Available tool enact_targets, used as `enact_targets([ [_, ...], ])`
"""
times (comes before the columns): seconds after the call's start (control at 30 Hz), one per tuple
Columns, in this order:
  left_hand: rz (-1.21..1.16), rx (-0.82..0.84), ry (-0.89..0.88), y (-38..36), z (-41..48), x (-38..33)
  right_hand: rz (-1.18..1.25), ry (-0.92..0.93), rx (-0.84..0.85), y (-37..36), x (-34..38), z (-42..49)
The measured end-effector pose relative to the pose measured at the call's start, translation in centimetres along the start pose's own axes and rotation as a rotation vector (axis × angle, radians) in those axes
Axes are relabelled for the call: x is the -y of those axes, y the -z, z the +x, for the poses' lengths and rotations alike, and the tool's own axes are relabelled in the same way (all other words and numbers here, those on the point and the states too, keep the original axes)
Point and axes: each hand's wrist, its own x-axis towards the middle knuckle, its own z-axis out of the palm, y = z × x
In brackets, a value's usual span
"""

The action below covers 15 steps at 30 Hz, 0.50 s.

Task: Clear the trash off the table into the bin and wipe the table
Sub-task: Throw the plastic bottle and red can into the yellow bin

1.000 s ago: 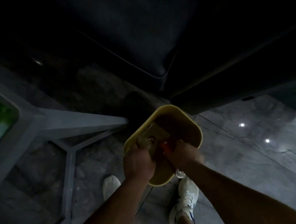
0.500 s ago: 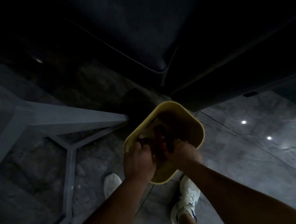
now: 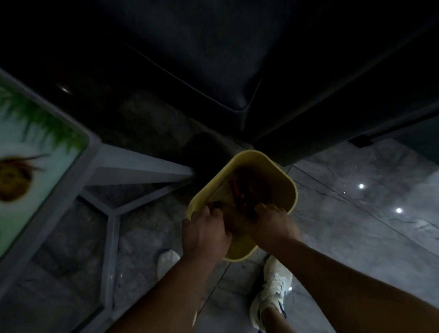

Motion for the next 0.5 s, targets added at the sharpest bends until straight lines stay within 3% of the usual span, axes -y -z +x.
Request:
enact_targets([
  [0.5, -0.117, -0.084, 0.056, 12.6, -15.8, -1.1, -0.154, 0.147, -0.015, 10.7, 4.9, -15.1],
])
